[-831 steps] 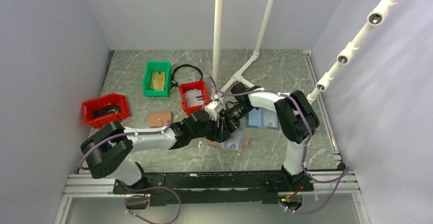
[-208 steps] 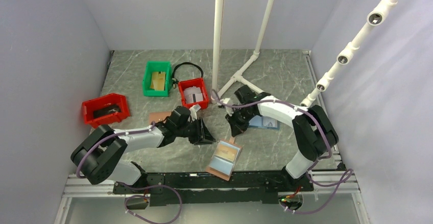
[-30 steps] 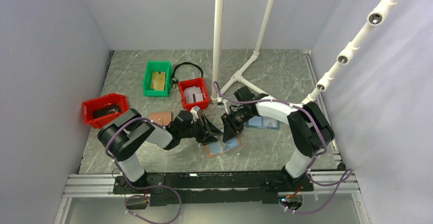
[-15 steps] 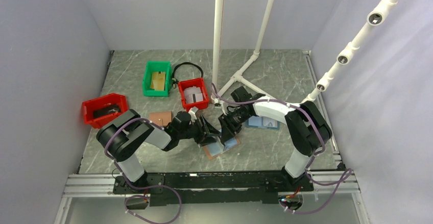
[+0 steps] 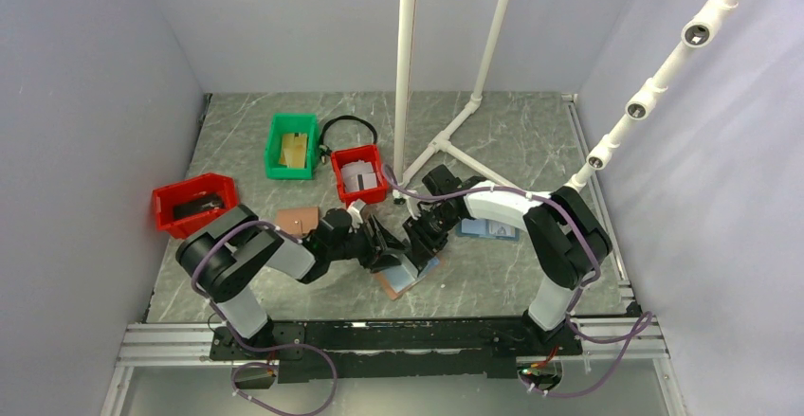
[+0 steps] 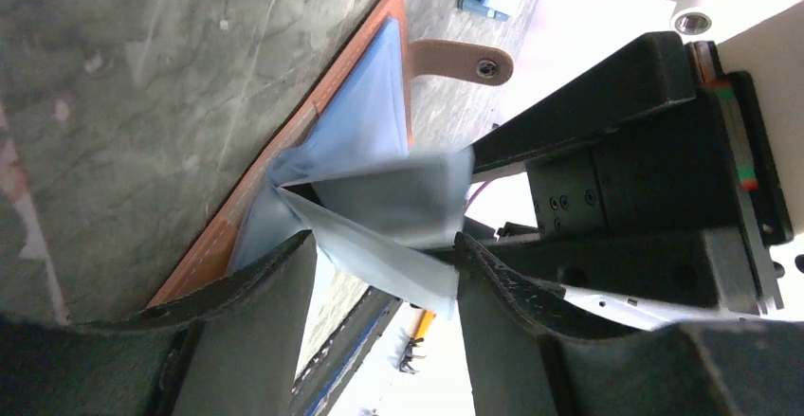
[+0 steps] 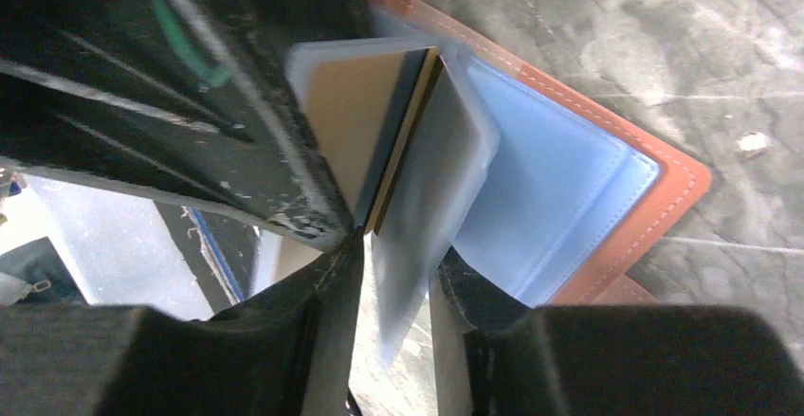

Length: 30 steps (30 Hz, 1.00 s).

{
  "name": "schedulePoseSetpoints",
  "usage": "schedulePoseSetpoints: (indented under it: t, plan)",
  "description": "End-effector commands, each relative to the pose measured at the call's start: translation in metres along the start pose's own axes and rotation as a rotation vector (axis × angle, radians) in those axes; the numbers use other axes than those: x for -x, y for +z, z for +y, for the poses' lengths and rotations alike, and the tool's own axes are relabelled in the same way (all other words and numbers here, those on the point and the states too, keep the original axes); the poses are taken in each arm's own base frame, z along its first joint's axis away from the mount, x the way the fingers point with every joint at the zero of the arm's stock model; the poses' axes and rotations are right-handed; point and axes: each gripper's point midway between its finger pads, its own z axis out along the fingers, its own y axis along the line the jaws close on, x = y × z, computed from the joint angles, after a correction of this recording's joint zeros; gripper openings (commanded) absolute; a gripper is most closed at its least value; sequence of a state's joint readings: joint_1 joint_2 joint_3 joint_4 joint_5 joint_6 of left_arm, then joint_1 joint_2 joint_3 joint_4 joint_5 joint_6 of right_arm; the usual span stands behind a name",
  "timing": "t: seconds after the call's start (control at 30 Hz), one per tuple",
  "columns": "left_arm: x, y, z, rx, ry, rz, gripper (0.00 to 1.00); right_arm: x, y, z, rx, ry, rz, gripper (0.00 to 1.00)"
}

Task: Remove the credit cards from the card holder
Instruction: Remove the credit card from the card holder.

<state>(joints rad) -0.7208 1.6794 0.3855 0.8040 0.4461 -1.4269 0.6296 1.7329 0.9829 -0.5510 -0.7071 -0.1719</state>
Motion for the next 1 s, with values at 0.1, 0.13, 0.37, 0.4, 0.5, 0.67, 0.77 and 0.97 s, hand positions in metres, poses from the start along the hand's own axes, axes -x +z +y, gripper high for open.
schedulePoseSetpoints:
  t: [0.1,0.13,0.37,0.4,0.5,0.67,0.77,0.97]
  plan:
    - [0.003,-0.015,-0.011,-0.019,0.009,-0.045,0.61,0.013,-0.003,-0.012,-0.083,-0.020,-0.034,0.28]
    - [0.003,-0.017,-0.010,-0.011,0.006,-0.050,0.61,0.013,-0.003,-0.012,-0.079,-0.019,-0.034,0.27]
    - [0.004,-0.027,-0.005,0.039,-0.005,-0.080,0.58,0.014,0.001,-0.006,-0.052,-0.026,-0.031,0.28]
    - [0.003,-0.028,-0.003,0.047,-0.008,-0.078,0.58,0.014,0.001,-0.005,-0.048,-0.028,-0.031,0.28]
    - [0.003,-0.027,-0.004,0.040,-0.010,-0.073,0.60,0.016,0.001,0.002,-0.017,-0.036,-0.037,0.29]
    - [0.003,-0.022,-0.009,0.013,0.002,-0.059,0.63,0.017,0.001,0.018,0.059,-0.069,-0.041,0.40]
    - [0.002,-0.023,-0.010,0.009,0.003,-0.059,0.62,0.015,0.003,0.022,0.066,-0.081,-0.035,0.41]
    - [0.002,-0.028,-0.006,0.020,-0.015,-0.071,0.48,0.015,0.006,0.012,0.018,-0.058,-0.021,0.40]
